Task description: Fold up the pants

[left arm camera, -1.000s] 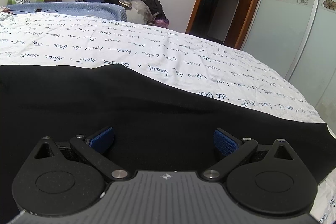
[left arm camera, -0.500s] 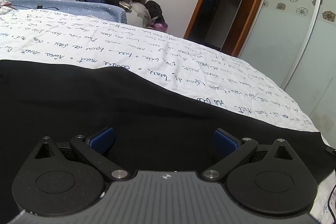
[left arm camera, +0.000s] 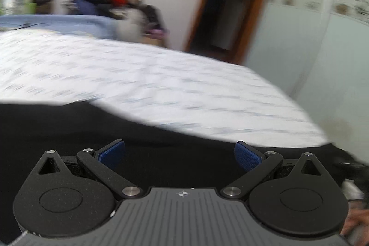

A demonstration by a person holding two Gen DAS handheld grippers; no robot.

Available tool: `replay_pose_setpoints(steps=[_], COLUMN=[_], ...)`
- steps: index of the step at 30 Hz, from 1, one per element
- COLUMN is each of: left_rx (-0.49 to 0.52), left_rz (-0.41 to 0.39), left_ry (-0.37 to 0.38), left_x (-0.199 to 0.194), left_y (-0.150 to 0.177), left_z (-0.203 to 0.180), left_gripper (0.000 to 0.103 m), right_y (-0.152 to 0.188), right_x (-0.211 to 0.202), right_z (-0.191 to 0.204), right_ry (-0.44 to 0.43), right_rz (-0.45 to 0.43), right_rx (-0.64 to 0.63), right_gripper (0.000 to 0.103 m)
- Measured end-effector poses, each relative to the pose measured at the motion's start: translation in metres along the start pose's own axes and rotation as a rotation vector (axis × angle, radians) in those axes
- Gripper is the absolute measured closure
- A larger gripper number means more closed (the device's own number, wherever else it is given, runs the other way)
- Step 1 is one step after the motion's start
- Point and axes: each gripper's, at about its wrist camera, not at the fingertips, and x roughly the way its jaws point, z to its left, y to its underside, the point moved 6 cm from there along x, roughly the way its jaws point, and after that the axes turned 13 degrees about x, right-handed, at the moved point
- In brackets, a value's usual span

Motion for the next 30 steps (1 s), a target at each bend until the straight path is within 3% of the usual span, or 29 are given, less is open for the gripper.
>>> replay_pose_setpoints(steps=[3, 5, 11, 13, 18, 19, 22, 24, 26, 28, 30], left_rx=[0.132, 0.190, 0.188, 0.204, 0.193, 0.205, 0.190, 0.188, 0.176, 0.162, 0.185], left_rz=[0.012, 0.045, 0.337, 0.405, 0.485, 0.505, 0.531, 0.524, 0.520, 0.504, 0.478], left_ry=[0.104, 0.185, 0.417, 0.434, 0.370, 0.354, 0.355, 0.344, 0.349, 0.375, 0.361], left_x=[0.006, 0.019, 0.085, 0.108, 0.145, 0.149, 0.157, 0.158, 0.156, 0.151, 0.138], left_y=[-0.036, -0.054, -0.070, -0.066, -0.052, -0.050, -0.049, -0.053, -0.055, -0.056, -0.059], left_z=[-0.065, -0.108, -0.214, -0.239, -0.266, -0.267, -0.265, -0.259, -0.251, -0.244, -0.234], left_gripper=[0.001, 0.001, 0.004, 0.006, 0.014, 0.018, 0.042, 0.050, 0.077, 0.090, 0.092], right_y=[0.015, 0.020, 0.020, 0.020, 0.027, 0.028, 0.029, 0.028, 0.030, 0.034, 0.039], right_x=[-0.009, -0.014, -0.020, -0.021, -0.028, -0.029, -0.028, -0.029, -0.031, -0.032, -0.036], right_z=[0.031, 0.043, 0.047, 0.051, 0.063, 0.065, 0.065, 0.066, 0.068, 0.072, 0.078], right_ry=[-0.014, -0.023, -0.044, -0.058, -0.089, -0.093, -0.091, -0.100, -0.110, -0.146, -0.178], right_rz=[-0.052, -0.072, -0.083, -0.089, -0.116, -0.117, -0.112, -0.113, -0.112, -0.095, -0.085], right_rx=[-0.206, -0.279, -0.297, -0.313, -0.391, -0.402, -0.404, -0.400, -0.416, -0.436, -0.478], right_gripper=[0.095, 0.095, 0.095, 0.095, 0.094, 0.094, 0.094, 0.094, 0.094, 0.094, 0.094])
